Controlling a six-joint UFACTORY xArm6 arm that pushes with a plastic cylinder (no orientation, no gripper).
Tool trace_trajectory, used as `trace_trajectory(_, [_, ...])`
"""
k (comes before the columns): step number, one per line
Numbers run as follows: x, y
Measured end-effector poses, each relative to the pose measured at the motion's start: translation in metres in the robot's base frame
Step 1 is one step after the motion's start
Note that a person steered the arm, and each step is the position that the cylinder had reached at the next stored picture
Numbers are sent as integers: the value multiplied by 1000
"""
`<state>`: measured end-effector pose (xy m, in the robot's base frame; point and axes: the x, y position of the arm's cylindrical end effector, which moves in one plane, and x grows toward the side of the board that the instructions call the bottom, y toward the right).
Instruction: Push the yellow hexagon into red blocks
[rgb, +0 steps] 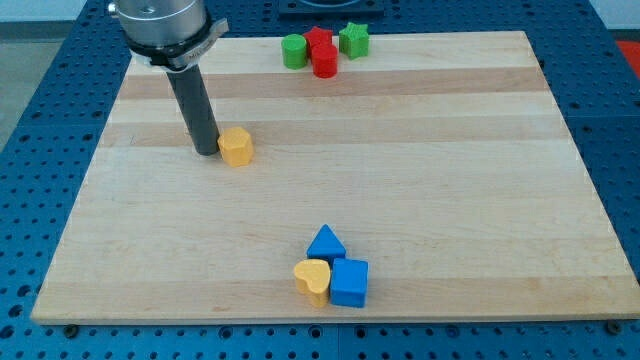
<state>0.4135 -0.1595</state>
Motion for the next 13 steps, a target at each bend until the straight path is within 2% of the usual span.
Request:
trace_trajectory(1, [4, -9])
trace_trajectory(3, [40, -5])
trace_trajectory(4, [36, 25])
trace_trajectory(5, [-7, 64])
trace_trajectory(6, [-60, 78])
trace_trajectory(7, [-45, 79])
trace_trajectory(8, [-30, 52])
trace_trajectory(9, [-43, 39])
trace_trajectory(11, [-94, 61])
trace_trajectory(12, [-94, 57])
trace_trajectory(13, [-92, 24])
